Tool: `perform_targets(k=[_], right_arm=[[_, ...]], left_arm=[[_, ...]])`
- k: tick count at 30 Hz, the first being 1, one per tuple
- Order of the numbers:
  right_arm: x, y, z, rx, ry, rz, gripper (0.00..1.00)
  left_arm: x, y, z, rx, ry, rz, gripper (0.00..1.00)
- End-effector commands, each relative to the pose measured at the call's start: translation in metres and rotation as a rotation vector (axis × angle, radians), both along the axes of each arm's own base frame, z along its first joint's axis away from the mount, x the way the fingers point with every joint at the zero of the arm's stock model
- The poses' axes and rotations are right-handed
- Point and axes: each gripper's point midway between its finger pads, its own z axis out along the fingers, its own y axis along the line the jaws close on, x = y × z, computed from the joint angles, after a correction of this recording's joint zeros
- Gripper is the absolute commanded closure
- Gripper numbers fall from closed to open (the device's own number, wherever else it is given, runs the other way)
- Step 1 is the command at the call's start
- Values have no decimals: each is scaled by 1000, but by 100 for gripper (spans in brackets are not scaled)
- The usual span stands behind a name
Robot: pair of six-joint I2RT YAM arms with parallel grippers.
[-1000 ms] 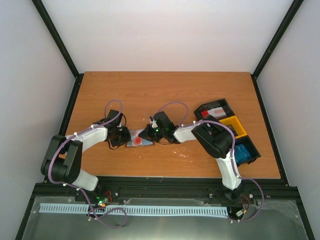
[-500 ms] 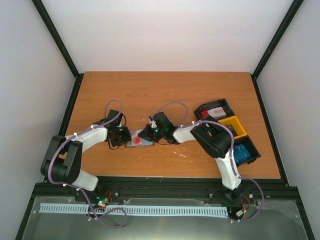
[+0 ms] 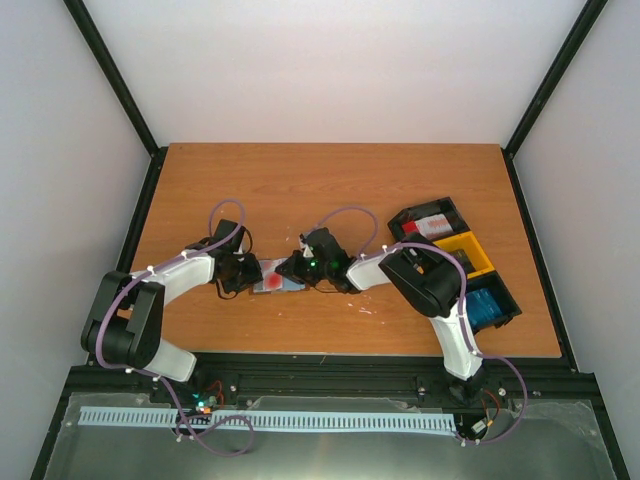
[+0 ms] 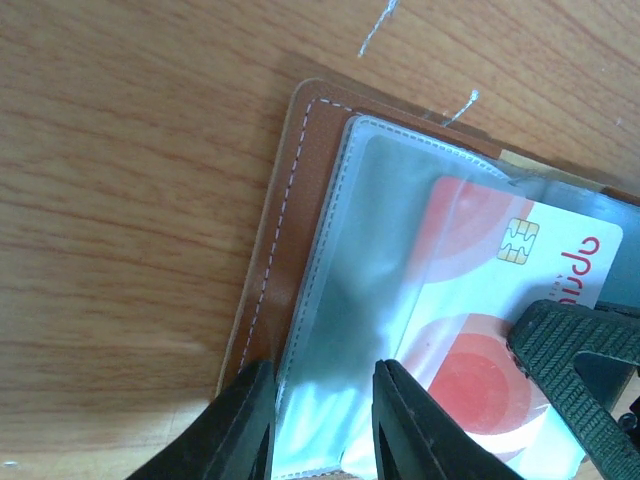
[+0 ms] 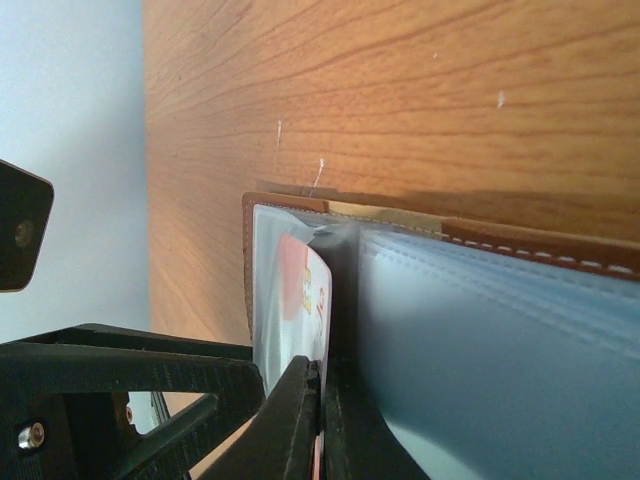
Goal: Put the credit cards into the card holder
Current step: Insert the credit card into the card holder.
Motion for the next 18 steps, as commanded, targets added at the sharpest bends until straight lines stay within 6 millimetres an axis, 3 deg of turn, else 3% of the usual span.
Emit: perform_targets(k=[1, 9, 18], right_arm=[[-3, -13, -21, -70, -3, -62, 96], [2, -27, -10, -95, -65, -108, 96], [-8, -7, -15, -49, -28, -27, 95]], left_arm=[[-12, 4, -10, 13, 46, 12, 70], [-12, 6, -12, 21, 49, 15, 74], [-11, 2, -11, 4, 44, 5, 72]])
